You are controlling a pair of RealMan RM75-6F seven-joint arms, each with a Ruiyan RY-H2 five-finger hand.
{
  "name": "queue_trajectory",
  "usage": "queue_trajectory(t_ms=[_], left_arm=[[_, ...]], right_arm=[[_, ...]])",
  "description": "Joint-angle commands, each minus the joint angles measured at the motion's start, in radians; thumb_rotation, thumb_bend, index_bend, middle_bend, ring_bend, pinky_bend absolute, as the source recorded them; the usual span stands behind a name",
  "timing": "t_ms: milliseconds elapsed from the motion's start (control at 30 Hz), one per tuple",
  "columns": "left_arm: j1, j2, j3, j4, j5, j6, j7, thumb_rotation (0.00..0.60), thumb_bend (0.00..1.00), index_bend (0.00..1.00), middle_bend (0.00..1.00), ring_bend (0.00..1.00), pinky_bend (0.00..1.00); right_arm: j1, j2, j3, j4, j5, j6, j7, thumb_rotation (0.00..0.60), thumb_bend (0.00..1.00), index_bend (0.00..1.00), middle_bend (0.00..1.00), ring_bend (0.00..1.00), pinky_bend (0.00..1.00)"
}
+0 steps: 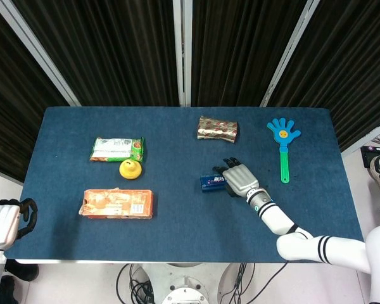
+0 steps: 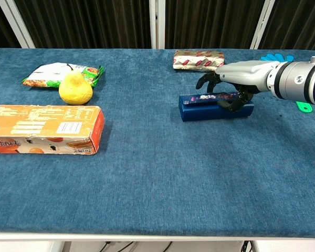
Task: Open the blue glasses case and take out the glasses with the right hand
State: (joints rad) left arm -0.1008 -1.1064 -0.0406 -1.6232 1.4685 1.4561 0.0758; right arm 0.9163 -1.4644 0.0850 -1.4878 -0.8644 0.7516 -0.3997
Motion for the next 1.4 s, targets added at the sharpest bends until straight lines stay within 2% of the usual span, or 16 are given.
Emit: queue_trajectory(t_ms=[33, 167, 333, 500, 633, 767, 833, 933, 1033, 1200, 1400], left_arm=[[0.000, 0.000, 0.000, 0.000, 0.000, 0.000, -0.001, 0.600, 0.36, 0.71, 0.69, 0.52, 0.48], [-0.001, 0.000, 0.000, 0.000, 0.000, -0.001, 0.000, 0.600, 0.36, 0.71, 0.69, 0.52, 0.48], [0.000, -0.001, 0.000, -0.001, 0.000, 0.001, 0.006, 0.600, 0.36, 0.71, 0.69, 0.52, 0.48], [0.000, -0.003, -0.001, 0.000, -0.002, 0.002, 0.008, 0.600, 0.36, 0.71, 0.69, 0.52, 0.48], [0.000, -0.002, -0.001, 0.000, -0.002, 0.001, 0.004, 0.600, 0.36, 0.71, 0.69, 0.52, 0.48], [-0.001, -0.001, -0.001, 0.001, -0.002, -0.001, 0.002, 0.600, 0.36, 0.71, 0.69, 0.52, 0.48], [-0.001, -0.001, 0.000, 0.000, -0.001, -0.001, 0.002, 0.600, 0.36, 0.71, 0.69, 0.52, 0.48], [-0.001, -0.001, 0.000, -0.001, 0.000, 0.000, 0.006, 0.600, 0.36, 0.71, 0.69, 0.52, 0.48], [-0.001, -0.001, 0.000, -0.002, 0.001, 0.001, 0.009, 0.600, 0.36, 0.71, 0.69, 0.52, 0.48], [0.000, -0.002, 0.001, -0.003, 0.002, 0.003, 0.009, 0.600, 0.36, 0.71, 0.69, 0.52, 0.48], [0.001, 0.000, 0.002, -0.001, 0.003, 0.002, -0.001, 0.600, 0.36, 0.71, 0.69, 0.52, 0.48]], right_arm=[[0.000, 0.021, -0.001, -0.019, 0.014, -0.017, 0.013, 0.600, 0.84, 0.17, 0.28, 0.00, 0.00], [0.001, 0.062, 0.001, -0.042, 0.038, -0.048, 0.038, 0.600, 0.93, 0.18, 0.29, 0.00, 0.00], [0.045, 0.050, 0.015, 0.006, 0.108, -0.089, 0.032, 0.600, 0.89, 0.18, 0.29, 0.00, 0.00], [0.095, -0.011, 0.033, 0.104, 0.178, -0.088, 0.011, 0.600, 0.71, 0.16, 0.26, 0.00, 0.00], [0.104, -0.046, 0.039, 0.147, 0.188, -0.016, -0.016, 0.600, 0.51, 0.04, 0.17, 0.00, 0.00], [0.050, -0.006, 0.042, 0.057, 0.086, 0.072, 0.032, 0.600, 0.37, 0.00, 0.08, 0.00, 0.00], [0.007, 0.042, 0.032, -0.024, 0.002, 0.109, 0.080, 0.600, 0.27, 0.00, 0.06, 0.00, 0.00], [-0.049, 0.100, 0.002, -0.113, -0.121, 0.158, 0.127, 0.600, 0.15, 0.00, 0.04, 0.00, 0.00], [-0.078, 0.118, -0.031, -0.148, -0.192, 0.177, 0.125, 0.600, 0.05, 0.00, 0.02, 0.00, 0.00], [-0.064, 0.059, -0.035, -0.118, -0.193, 0.148, 0.074, 0.600, 0.01, 0.00, 0.00, 0.00, 0.00], [0.013, -0.099, 0.022, 0.042, -0.090, 0.079, -0.014, 0.600, 0.01, 0.00, 0.00, 0.00, 0.00]])
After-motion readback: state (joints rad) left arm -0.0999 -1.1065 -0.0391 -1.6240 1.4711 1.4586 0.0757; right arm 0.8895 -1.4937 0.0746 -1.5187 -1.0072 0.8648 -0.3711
